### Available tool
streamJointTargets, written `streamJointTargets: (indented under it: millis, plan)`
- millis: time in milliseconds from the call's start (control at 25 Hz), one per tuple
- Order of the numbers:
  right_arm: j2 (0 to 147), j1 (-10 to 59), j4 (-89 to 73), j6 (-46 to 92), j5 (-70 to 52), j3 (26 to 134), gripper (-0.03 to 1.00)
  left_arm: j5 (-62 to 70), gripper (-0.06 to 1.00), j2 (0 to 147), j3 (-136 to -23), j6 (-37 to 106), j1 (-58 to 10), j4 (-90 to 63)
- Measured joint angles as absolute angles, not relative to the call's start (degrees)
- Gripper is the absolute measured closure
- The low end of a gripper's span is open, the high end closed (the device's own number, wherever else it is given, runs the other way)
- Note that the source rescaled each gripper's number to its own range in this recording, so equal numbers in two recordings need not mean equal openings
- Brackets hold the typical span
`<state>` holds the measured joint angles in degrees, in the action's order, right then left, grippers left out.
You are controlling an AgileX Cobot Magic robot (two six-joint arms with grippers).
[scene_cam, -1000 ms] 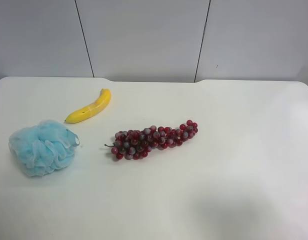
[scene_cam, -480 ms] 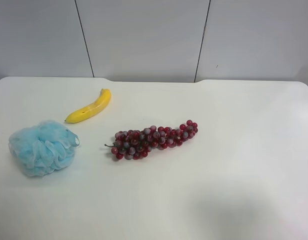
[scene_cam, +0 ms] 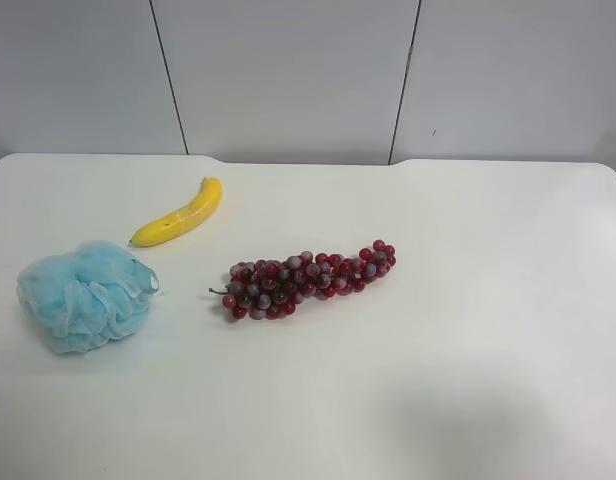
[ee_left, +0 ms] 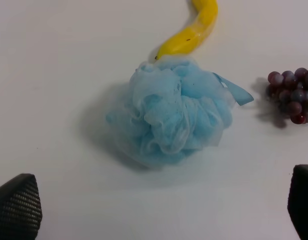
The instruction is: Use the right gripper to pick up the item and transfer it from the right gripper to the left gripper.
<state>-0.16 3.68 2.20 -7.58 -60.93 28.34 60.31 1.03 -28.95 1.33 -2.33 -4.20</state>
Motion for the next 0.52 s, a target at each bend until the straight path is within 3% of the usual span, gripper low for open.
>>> streamJointTargets:
  millis: [520]
  plan:
    - [-0.16, 3.68, 2.2, -7.58, -60.93, 28.34, -0.03, 60.31, -0.06, -0.14, -28.95, 1.28, 2.23, -3.97]
